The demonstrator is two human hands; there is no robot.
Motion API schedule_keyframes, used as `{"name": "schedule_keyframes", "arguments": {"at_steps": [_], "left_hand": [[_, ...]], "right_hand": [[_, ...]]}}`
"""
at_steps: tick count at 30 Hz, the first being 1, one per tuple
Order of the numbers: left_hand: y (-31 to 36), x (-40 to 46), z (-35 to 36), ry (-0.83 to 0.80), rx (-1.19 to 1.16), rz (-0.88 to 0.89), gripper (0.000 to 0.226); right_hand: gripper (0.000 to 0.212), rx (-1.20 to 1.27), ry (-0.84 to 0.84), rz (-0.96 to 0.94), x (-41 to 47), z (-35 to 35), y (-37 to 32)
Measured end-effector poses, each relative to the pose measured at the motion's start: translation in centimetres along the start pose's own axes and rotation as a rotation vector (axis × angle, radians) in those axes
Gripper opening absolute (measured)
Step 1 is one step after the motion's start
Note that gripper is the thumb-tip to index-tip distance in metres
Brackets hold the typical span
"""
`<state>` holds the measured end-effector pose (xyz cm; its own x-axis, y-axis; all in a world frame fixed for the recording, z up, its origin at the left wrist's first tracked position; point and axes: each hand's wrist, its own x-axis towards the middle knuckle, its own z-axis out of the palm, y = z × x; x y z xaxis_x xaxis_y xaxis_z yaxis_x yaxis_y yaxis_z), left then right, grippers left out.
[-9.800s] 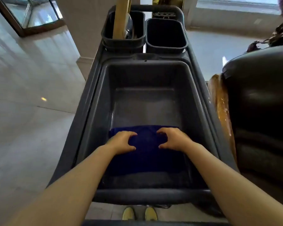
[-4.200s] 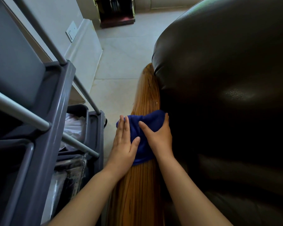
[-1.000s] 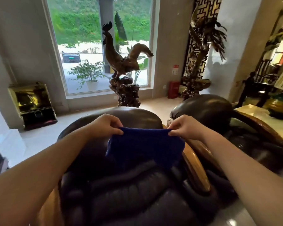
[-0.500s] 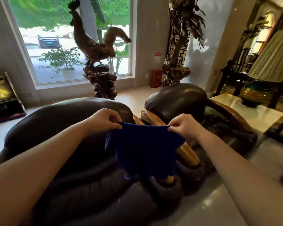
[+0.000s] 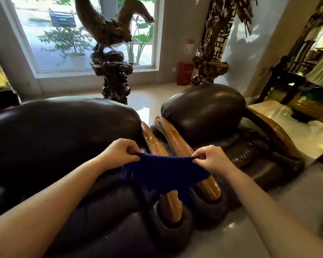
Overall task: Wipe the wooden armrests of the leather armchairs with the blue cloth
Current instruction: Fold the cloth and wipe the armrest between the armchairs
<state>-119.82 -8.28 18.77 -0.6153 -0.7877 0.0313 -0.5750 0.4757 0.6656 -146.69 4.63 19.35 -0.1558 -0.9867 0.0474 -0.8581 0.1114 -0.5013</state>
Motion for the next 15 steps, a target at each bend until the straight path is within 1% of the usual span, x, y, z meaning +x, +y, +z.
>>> {"name": "schedule_keyframes", "arguments": {"at_steps": [2,4,7,11,15], "left_hand": [[-0.1,1.2,2.2,-0.006,-0.018,-0.050,0.011],[-0.1,2.2,4.6,-0.011,-0.016,-0.099,0.009],[-0.1,3.3,8.7,-0.012,-0.012,-0.174,0.013],[-0.5,3.5,13.9,-0.038,-0.050,-0.291,0.022],[-1.2,4.1,18.3,-0.022,-0.080,-0.410,0.023]], "right_hand": [[0.011,0.021,-0.046,-0.003,0.9,0.8,2.7],[0.009,0.038,-0.098,-0.014,1.5,1.5,5.4],[0.008,0.081,-0.199,-0.032,2.3,2.5,9.7],[0.010,0.078,-0.311,-0.080,3.0,3.3,14.5],[0.010,0.086,-0.410,-0.103,4.5,4.5,18.3]]}}
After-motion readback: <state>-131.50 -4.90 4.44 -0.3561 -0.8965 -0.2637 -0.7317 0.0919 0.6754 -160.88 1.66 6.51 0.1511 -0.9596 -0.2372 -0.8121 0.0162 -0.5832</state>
